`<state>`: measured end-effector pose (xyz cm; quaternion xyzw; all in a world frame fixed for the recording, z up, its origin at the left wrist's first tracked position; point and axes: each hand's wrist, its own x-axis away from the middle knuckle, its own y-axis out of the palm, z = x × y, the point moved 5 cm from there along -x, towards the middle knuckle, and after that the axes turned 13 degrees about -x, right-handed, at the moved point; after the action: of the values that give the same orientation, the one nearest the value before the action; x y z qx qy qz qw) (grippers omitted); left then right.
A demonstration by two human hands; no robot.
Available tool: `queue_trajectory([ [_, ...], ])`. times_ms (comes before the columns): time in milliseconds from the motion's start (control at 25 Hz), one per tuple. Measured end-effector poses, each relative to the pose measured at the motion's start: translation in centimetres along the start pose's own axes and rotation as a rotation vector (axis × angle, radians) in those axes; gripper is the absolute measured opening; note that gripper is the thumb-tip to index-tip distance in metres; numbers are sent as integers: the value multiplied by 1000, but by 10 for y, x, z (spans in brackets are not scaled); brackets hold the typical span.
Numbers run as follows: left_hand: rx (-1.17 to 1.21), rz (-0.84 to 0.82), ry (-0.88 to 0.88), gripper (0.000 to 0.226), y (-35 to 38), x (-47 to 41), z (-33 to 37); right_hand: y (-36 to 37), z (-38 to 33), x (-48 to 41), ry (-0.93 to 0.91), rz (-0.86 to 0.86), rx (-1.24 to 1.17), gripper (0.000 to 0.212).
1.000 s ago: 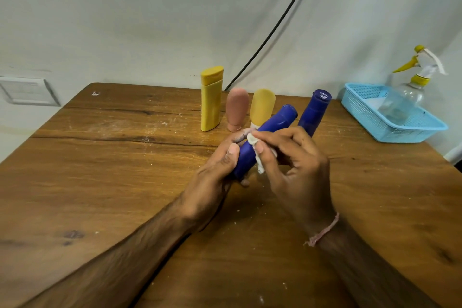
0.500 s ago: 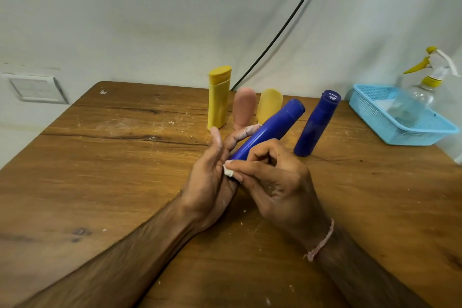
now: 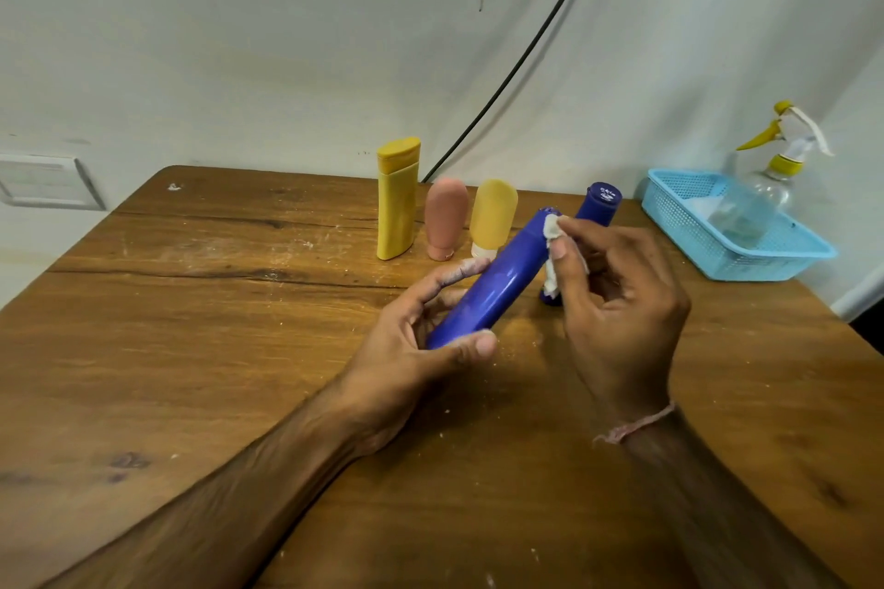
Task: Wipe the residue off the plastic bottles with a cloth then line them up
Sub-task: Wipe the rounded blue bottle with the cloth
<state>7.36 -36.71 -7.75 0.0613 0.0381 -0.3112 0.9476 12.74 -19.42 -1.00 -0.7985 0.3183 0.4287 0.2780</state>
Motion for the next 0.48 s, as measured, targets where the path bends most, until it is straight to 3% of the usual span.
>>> queue_trajectory([
  [80,-201,50,39,84,-4,0,0,3,1,4,3,-22,-41,21],
  [240,-555,195,125,81,-7,-2,1,4,-2,4,-33,-72,-29,20],
  [440,-724,301,161,80,-15,-3,-3,39,-27,37,-168,-552,-116,14],
  [480,-749,317,156,80,-16,-3,-2,42,-28,39,-175,-575,-101,15],
])
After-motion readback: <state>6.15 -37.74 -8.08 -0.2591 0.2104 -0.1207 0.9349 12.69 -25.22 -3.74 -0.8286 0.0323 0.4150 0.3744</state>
